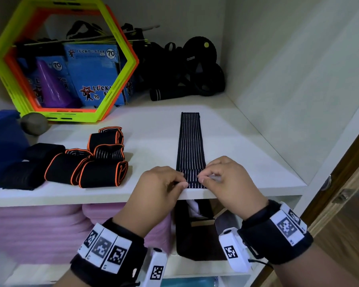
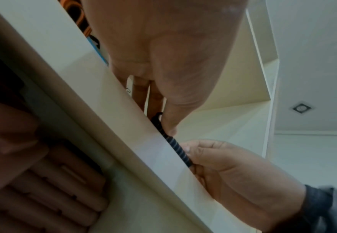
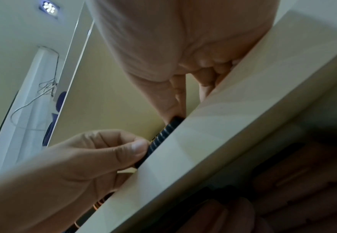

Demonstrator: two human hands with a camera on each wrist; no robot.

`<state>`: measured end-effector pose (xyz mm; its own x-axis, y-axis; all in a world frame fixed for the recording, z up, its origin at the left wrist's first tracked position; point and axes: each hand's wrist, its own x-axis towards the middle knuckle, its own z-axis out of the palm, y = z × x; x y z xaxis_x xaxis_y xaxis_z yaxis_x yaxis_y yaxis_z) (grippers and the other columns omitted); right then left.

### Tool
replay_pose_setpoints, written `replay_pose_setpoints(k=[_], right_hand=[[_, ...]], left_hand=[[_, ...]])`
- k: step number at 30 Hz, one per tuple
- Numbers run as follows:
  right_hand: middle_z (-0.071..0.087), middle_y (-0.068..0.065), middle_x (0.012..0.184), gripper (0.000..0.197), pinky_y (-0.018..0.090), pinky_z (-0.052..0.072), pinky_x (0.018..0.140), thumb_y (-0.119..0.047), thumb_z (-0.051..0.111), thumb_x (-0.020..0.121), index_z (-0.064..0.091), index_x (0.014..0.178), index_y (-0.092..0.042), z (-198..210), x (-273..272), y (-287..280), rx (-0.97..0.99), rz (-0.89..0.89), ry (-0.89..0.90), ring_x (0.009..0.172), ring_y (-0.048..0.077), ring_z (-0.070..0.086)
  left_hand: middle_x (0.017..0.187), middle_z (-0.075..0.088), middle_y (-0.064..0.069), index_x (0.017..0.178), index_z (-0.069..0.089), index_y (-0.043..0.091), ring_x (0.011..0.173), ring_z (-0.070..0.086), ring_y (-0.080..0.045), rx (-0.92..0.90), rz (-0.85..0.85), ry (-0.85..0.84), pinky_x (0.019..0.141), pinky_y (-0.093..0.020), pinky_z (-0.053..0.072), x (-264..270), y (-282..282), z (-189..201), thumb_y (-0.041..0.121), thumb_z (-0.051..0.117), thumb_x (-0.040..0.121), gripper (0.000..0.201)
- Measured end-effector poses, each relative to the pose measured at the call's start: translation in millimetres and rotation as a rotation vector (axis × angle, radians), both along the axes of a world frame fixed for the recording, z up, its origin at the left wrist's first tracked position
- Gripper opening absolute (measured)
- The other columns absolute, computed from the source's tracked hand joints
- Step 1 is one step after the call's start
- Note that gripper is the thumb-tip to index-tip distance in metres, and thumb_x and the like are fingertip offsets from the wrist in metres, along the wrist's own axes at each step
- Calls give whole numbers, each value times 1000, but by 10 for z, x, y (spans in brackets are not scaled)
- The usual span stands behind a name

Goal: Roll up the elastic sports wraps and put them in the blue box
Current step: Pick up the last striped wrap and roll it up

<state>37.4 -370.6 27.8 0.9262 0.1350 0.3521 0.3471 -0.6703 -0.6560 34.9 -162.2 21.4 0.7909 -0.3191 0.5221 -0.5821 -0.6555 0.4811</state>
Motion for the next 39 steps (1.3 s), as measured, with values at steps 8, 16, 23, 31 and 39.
replay_pose_setpoints(k=[8, 16, 23, 31, 39], right_hand=[[70, -6, 109, 49, 32, 49, 91, -58, 60, 81, 75, 110, -22, -124, -101, 75, -221, 3, -139, 102, 15, 57], [66, -13, 94, 30, 31, 46, 83, -51, 53, 90, 74, 90, -30, -79, 2, -26, -186, 36, -125, 89, 13, 55], [48, -7, 71, 36, 35, 42, 66, -40, 57, 96, 54, 68, -19, -72, 106, 51, -102, -13, -117, 70, 14, 49], [51, -2, 68, 39, 39, 44, 66, -40, 53, 99, 55, 68, -16, -74, 182, 93, -89, -95, -142, 66, 17, 50], [42, -2, 51, 52, 42, 43, 57, -47, 51, 98, 43, 57, -16, -19, 219, 103, -79, -131, -108, 55, 21, 47]], left_hand=[[100, 66, 6, 96, 71, 18, 89, 67, -11, 48, 6, 3, 77, -35, 56, -30, 49, -114, 31, 79, 75, 26], [83, 66, 12, 87, 70, 22, 85, 58, -11, 49, 26, -80, 79, -24, 43, 21, 73, -4, 38, 52, 95, 25], [89, 72, 15, 98, 74, 23, 86, 65, -2, -94, 21, 80, 77, -16, 48, 104, 97, 92, 26, 68, 93, 9], [89, 74, 13, 105, 75, 25, 82, 65, 1, -141, 82, 219, 76, -13, 48, 198, 80, 132, 23, 70, 92, 14], [74, 71, 6, 84, 74, 21, 71, 63, -8, -235, 115, 375, 64, -21, 45, 305, -21, 177, 26, 62, 97, 19]])
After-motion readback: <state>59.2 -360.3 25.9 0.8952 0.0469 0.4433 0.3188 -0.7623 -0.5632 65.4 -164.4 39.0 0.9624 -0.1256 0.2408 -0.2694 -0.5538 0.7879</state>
